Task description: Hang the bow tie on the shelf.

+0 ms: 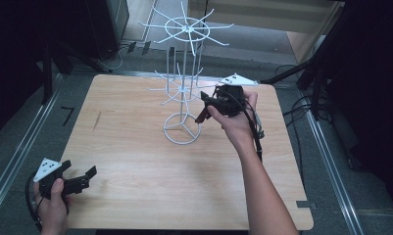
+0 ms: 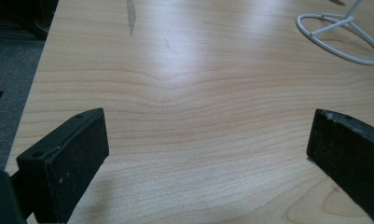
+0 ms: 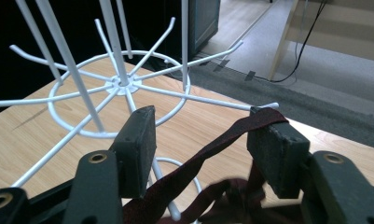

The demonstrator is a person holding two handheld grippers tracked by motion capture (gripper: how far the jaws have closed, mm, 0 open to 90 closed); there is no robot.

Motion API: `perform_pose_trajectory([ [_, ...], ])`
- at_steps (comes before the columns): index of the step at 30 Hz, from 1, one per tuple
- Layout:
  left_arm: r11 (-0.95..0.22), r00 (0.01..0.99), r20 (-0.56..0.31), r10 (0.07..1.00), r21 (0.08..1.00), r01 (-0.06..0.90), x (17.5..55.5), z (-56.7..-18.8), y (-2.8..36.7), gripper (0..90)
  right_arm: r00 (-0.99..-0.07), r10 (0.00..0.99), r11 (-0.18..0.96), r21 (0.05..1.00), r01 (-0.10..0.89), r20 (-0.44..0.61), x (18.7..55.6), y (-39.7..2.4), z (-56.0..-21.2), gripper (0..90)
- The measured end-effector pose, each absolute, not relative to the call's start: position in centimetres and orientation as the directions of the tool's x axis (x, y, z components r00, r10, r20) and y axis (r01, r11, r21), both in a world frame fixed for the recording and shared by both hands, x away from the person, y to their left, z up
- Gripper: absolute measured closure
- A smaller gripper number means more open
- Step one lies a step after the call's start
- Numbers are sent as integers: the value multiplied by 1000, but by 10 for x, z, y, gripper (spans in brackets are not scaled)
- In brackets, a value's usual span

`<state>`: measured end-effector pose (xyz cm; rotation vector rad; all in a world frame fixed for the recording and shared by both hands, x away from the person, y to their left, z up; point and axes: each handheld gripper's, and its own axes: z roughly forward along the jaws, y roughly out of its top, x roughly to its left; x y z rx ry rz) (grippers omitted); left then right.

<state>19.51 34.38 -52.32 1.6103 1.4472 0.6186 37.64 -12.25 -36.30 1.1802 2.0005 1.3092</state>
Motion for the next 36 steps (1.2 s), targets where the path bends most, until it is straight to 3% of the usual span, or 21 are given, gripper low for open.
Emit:
perform_pose_trajectory([
  [14, 43, 205, -179, 962, 843, 536, 195, -523, 344, 0, -587, 804, 192, 891, 411, 97, 371, -128, -371, 316],
  [26, 45, 205, -182, 962, 842, 537, 195, -523, 344, 0, -588, 804, 232, 868, 438, 82, 375, -125, -389, 290],
  [31, 45, 205, -182, 962, 843, 536, 195, -523, 344, 0, -565, 821, 225, 866, 446, 77, 372, -130, -397, 167],
  [36, 41, 204, -177, 963, 843, 536, 195, -523, 344, 0, -534, 843, 204, 876, 437, 70, 361, -142, -405, 128],
])
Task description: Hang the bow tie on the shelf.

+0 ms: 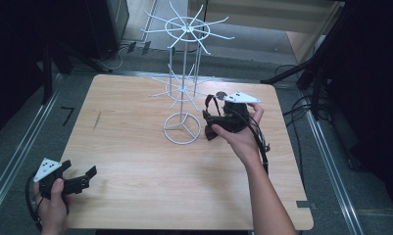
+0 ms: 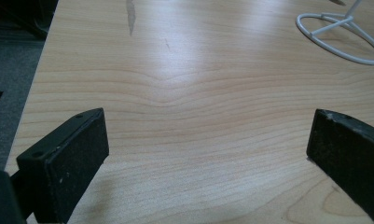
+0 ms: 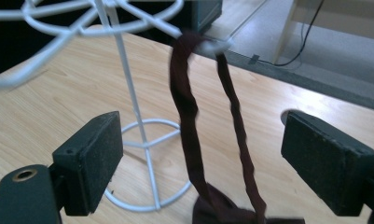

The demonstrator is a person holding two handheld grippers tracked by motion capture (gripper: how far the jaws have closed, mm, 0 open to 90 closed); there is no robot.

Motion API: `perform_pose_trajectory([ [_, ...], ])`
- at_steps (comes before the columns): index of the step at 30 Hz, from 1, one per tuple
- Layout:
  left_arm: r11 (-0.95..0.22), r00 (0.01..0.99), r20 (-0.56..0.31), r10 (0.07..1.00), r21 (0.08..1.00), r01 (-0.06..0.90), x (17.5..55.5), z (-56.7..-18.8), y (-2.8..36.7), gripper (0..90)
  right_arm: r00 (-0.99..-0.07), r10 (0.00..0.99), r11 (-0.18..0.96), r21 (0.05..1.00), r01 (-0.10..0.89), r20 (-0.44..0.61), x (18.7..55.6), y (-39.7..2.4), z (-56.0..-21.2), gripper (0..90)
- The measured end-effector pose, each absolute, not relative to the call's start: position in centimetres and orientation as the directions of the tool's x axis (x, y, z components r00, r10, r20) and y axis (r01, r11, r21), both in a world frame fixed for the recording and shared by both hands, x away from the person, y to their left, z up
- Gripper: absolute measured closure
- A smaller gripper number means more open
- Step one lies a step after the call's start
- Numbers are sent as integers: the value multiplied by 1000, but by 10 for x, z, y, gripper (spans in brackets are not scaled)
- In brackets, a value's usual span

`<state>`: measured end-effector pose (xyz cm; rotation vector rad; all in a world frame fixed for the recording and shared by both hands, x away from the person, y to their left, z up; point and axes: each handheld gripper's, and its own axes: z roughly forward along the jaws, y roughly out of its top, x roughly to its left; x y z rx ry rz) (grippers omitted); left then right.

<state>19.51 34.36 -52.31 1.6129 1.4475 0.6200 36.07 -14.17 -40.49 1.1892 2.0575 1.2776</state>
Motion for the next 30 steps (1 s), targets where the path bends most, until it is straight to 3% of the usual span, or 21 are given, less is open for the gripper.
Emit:
perform_pose_trajectory([
  [14, 32, 203, -165, 965, 844, 535, 195, -523, 342, 0, -442, 890, 166, 819, 550, 117, 333, -188, -464, 107],
  [30, 14, 207, -146, 967, 847, 531, 194, -523, 341, 0, -343, 928, 95, 801, 592, 144, 292, -244, -516, 108],
])
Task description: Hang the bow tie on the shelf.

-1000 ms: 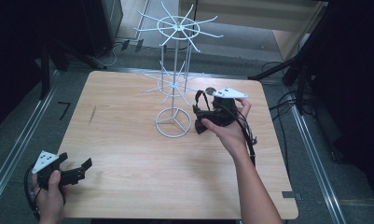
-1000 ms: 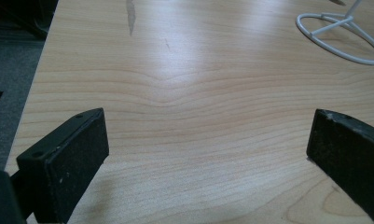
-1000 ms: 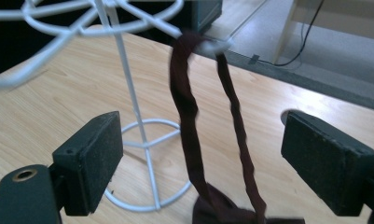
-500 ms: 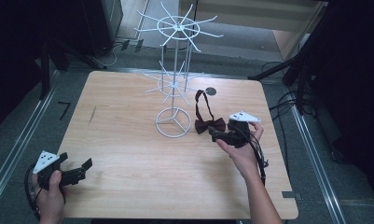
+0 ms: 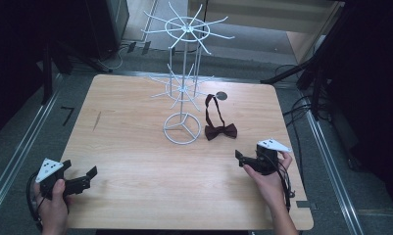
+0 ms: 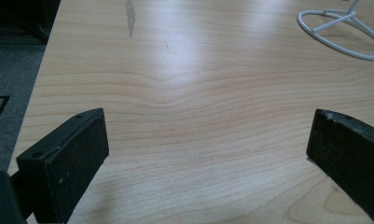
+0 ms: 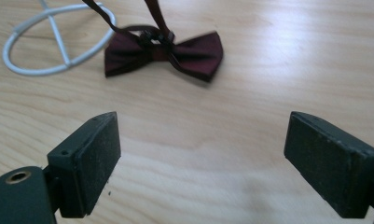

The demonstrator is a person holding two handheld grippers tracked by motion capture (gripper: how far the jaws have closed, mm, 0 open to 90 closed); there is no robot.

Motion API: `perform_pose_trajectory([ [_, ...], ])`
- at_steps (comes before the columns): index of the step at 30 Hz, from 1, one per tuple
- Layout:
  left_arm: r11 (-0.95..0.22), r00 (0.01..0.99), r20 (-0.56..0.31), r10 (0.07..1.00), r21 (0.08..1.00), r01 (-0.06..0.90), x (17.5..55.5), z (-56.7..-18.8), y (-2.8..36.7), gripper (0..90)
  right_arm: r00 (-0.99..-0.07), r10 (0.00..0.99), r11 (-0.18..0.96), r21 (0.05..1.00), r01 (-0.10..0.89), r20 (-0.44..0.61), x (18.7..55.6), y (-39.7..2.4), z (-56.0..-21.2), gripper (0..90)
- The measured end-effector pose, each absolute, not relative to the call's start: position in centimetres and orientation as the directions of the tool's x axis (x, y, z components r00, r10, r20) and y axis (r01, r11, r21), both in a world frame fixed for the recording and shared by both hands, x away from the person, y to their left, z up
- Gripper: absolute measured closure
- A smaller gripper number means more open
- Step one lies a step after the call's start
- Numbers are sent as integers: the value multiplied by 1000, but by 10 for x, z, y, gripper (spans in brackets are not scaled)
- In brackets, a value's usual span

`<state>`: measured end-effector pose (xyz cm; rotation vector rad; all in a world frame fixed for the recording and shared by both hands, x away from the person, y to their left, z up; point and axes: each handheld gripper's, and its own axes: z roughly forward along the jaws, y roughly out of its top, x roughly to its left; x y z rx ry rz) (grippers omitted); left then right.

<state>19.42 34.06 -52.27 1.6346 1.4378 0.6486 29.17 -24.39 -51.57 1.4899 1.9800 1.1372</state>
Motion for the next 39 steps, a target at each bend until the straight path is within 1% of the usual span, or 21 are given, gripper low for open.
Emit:
perform_pose_trajectory([
  [2, 13, 207, -144, 968, 848, 529, 194, -523, 340, 0, -337, 930, 89, 799, 595, 147, 289, -248, -518, 108],
  [3, 10, 207, -140, 968, 848, 530, 194, -523, 340, 0, -320, 935, 77, 798, 598, 149, 282, -258, -522, 108],
  [10, -6, 209, -125, 970, 845, 534, 194, -522, 338, 0, -256, 953, 24, 800, 599, 163, 258, -293, -534, 109],
  [12, -7, 207, -123, 970, 846, 533, 194, -523, 338, 0, -248, 954, 16, 801, 599, 166, 254, -298, -535, 109],
  [17, -14, 204, -113, 972, 847, 532, 194, -522, 337, 0, -197, 966, -18, 809, 588, 165, 235, -328, -537, 109],
  [22, -16, 205, -111, 972, 845, 534, 194, -523, 337, 0, -152, 971, -64, 812, 580, 185, 219, -349, -542, 114],
  [30, -17, 207, -112, 972, 844, 536, 194, -522, 337, 0, -92, 976, -108, 805, 584, 198, 202, -370, -548, 121],
  [33, -11, 204, -117, 972, 845, 535, 194, -522, 337, 0, -82, 982, -91, 803, 589, 172, 199, -375, -552, 123],
  [36, -8, 203, -120, 972, 844, 537, 195, -523, 337, 0, -73, 983, -95, 808, 581, 167, 195, -380, -553, 128],
  [39, -8, 202, -119, 972, 843, 538, 195, -523, 337, 0, -58, 976, -136, 801, 584, 208, 196, -384, -553, 131],
])
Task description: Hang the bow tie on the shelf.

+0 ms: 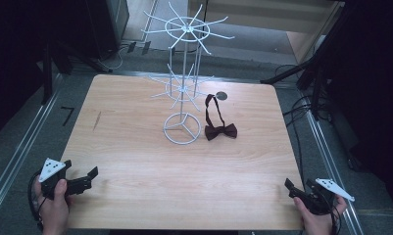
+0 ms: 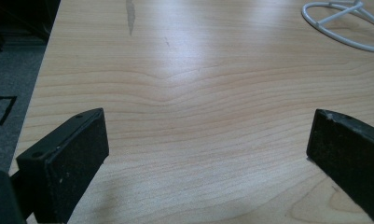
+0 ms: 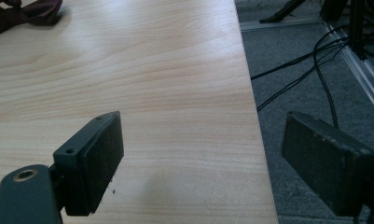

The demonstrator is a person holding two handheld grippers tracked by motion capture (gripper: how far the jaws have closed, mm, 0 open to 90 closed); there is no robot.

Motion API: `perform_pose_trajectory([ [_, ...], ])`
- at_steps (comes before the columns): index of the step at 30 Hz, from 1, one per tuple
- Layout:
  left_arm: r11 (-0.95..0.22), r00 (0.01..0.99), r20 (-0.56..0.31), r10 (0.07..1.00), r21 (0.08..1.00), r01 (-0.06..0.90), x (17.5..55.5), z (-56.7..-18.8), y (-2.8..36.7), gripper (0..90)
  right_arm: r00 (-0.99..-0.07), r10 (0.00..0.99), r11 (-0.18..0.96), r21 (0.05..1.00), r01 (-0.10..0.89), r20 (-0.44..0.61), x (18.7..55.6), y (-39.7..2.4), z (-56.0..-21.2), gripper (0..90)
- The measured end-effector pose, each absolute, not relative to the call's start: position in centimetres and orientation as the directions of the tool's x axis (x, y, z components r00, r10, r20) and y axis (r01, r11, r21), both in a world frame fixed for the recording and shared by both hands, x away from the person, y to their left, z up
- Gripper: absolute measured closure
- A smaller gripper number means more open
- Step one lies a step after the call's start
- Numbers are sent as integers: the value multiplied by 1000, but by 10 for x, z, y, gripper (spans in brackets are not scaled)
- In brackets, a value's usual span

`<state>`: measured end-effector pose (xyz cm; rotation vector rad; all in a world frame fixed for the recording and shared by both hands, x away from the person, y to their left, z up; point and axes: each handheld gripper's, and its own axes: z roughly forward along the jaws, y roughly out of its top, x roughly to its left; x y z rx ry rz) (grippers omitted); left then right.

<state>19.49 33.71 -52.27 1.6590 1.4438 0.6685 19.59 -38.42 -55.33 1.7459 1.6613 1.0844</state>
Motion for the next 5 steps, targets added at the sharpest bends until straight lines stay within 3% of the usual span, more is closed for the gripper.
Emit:
perform_pose_trajectory([
  [5, -12, 200, -115, 973, 843, 539, 195, -523, 337, 0, -45, 978, -138, 800, 584, 202, 198, -385, -553, 133],
])
